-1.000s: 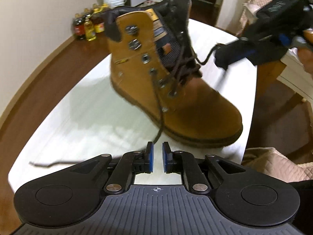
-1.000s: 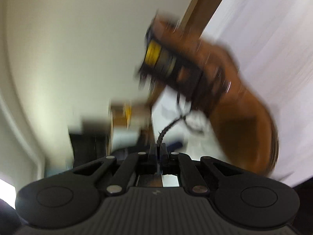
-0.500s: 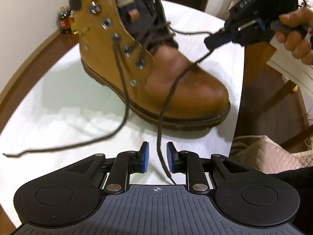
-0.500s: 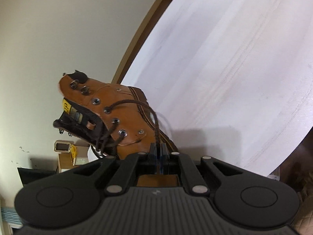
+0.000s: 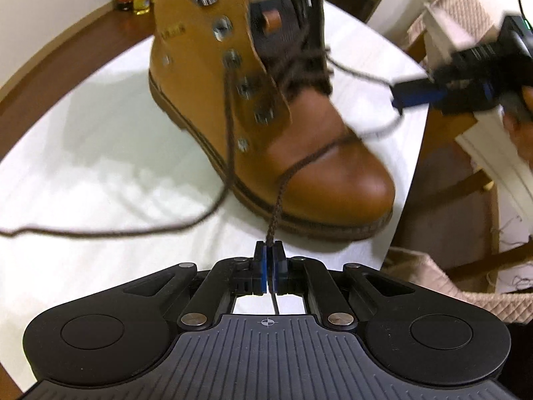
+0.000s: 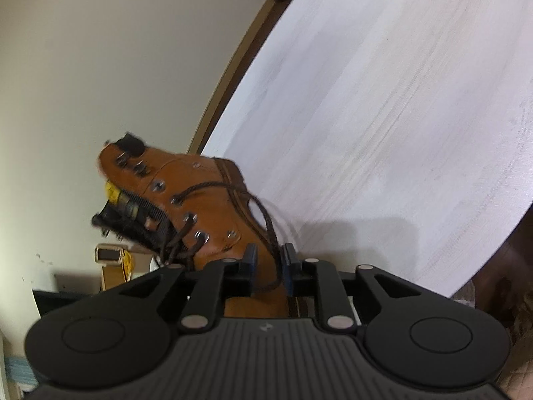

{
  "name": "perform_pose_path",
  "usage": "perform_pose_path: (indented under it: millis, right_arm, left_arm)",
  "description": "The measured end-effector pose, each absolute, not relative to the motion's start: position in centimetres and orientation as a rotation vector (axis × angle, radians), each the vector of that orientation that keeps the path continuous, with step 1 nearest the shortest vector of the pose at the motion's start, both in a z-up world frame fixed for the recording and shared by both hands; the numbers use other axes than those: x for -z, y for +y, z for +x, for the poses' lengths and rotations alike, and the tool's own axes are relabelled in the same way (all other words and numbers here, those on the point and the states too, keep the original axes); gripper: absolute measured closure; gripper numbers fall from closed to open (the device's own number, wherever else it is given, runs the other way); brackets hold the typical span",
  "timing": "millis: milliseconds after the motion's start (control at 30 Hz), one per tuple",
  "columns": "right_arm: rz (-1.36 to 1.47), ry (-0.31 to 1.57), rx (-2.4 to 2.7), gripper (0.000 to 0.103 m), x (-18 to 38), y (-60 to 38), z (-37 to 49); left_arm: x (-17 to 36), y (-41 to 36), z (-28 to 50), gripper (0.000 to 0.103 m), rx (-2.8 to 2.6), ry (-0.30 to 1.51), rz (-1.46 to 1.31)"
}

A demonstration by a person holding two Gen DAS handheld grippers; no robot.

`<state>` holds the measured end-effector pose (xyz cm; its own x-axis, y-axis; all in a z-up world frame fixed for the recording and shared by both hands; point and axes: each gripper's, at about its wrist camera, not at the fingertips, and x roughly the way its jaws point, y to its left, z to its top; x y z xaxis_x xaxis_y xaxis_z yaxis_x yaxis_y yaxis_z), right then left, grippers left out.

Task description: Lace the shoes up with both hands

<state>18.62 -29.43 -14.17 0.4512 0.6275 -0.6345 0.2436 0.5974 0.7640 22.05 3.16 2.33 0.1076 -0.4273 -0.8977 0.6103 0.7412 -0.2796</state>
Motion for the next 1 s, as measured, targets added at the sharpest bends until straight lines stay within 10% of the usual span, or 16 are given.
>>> perform_pose_path:
  millis: [1000]
  right_arm:
    - [1.170, 1.108, -0.266, 0.083, 17.2, -24.5, 15.4]
  left_arm:
    - [-2.5, 1.4, 21.0, 0.084, 0.937, 1.185, 0.290]
